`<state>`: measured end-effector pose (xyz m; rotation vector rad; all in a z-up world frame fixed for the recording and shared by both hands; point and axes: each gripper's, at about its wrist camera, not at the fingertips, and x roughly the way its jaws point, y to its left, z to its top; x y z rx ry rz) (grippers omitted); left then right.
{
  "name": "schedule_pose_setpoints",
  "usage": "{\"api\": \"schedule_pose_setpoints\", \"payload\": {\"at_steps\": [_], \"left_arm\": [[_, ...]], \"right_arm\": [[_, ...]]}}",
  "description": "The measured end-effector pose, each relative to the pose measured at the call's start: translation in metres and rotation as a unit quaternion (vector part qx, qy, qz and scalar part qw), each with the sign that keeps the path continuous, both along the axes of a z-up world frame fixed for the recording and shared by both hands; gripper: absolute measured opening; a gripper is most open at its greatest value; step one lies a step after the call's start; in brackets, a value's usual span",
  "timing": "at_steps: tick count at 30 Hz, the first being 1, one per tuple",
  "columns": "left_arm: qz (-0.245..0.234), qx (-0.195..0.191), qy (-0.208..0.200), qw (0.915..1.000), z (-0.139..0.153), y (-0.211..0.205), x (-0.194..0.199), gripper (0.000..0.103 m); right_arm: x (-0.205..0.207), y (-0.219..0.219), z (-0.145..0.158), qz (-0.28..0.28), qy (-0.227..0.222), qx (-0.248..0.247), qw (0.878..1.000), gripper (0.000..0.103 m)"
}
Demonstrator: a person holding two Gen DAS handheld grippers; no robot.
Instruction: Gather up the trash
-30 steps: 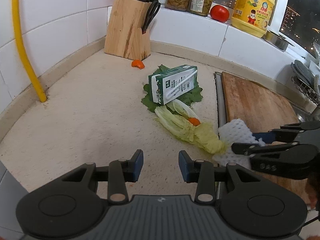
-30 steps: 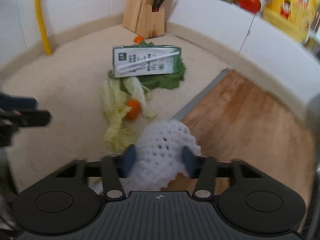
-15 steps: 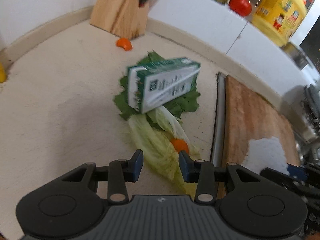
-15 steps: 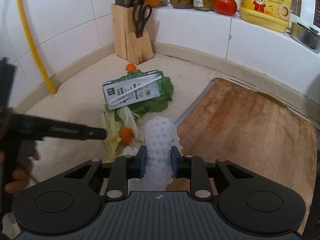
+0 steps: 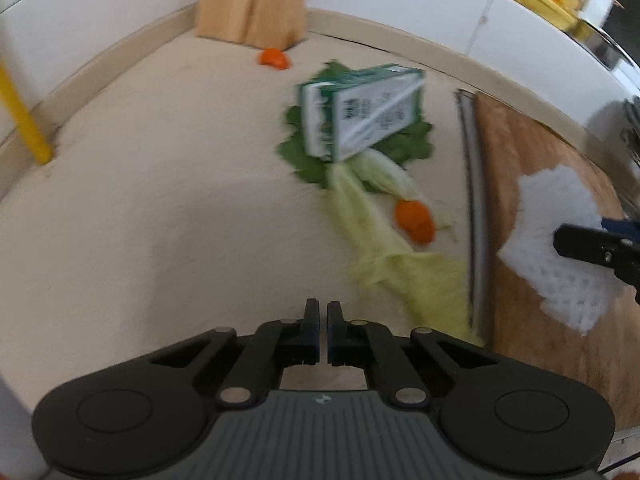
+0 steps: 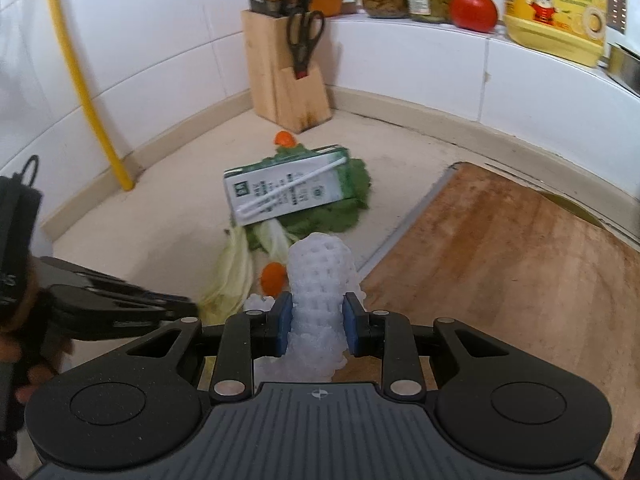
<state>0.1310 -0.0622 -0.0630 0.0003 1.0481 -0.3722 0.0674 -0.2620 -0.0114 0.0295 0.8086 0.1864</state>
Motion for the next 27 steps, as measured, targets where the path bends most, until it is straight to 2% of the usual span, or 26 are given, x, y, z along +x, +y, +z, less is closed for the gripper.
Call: {"api": "schedule_pose_setpoints", "payload": {"at_steps": [3,4,5,6,7,10,11,13,15,17,18,20,23,25,27], "left_arm": [[0.022,-0.053,-0.001,0.9984,0.009,0.001,0.008,0.005],[0.028,-0.072,0.005,0.9970,0.011,-0.001,0.012,0.015],[0.034,-0.090,0.007,0.9953,0.011,-0.005,0.016,0.029],[0.039,-0.099,0.005,0.9943,0.011,-0.010,0.020,0.035],[0.045,-0.092,0.001,0.9947,0.009,-0.018,0.024,0.038],[0.047,-0.060,0.007,0.9970,-0.002,-0.038,0.035,0.040],[0.049,-0.053,-0.007,0.9974,-0.003,-0.043,0.036,0.045],[0.051,-0.024,-0.020,0.9982,-0.003,-0.050,0.035,0.045],[0.034,0.005,-0.033,0.9988,-0.004,-0.058,0.032,0.044],[0.015,0.039,-0.052,0.9978,-0.006,-0.064,0.025,0.038],[0.007,0.041,-0.056,0.9976,-0.007,-0.064,0.021,0.035],[-0.010,0.040,-0.050,0.9979,-0.004,-0.061,0.017,0.019],[-0.022,0.038,-0.036,0.9984,-0.001,-0.052,0.014,0.010],[-0.026,0.051,-0.032,0.9979,0.002,-0.045,0.007,0.004],[-0.027,0.054,-0.025,0.9979,0.005,-0.033,-0.002,0.002]], "right_arm": [[0.002,0.001,-0.003,0.005,0.008,-0.007,1.000,0.034],[0.003,0.001,-0.004,0.004,0.011,-0.009,1.000,0.034],[0.005,0.001,-0.006,0.002,0.014,-0.010,1.000,0.034],[0.007,0.000,-0.007,0.000,0.017,-0.012,1.000,0.034],[0.008,0.000,-0.008,-0.004,0.018,-0.015,1.000,0.035],[0.008,-0.001,-0.007,-0.010,0.014,-0.019,1.000,0.038],[0.007,-0.001,-0.007,-0.010,0.013,-0.018,1.000,0.038],[0.006,-0.001,-0.007,-0.010,0.010,-0.017,1.000,0.038],[0.005,-0.004,-0.006,-0.013,0.006,-0.014,1.000,0.039],[0.004,-0.005,-0.007,-0.015,0.006,-0.010,1.000,0.039],[0.005,-0.006,-0.007,-0.015,0.006,-0.009,1.000,0.039],[0.006,-0.006,-0.008,-0.014,0.007,-0.009,1.000,0.039],[0.005,-0.005,-0.008,-0.010,0.003,-0.004,1.000,0.038],[0.004,-0.004,-0.006,-0.005,-0.002,-0.002,1.000,0.037],[0.001,-0.003,-0.004,0.003,-0.007,0.000,1.000,0.035]]}}
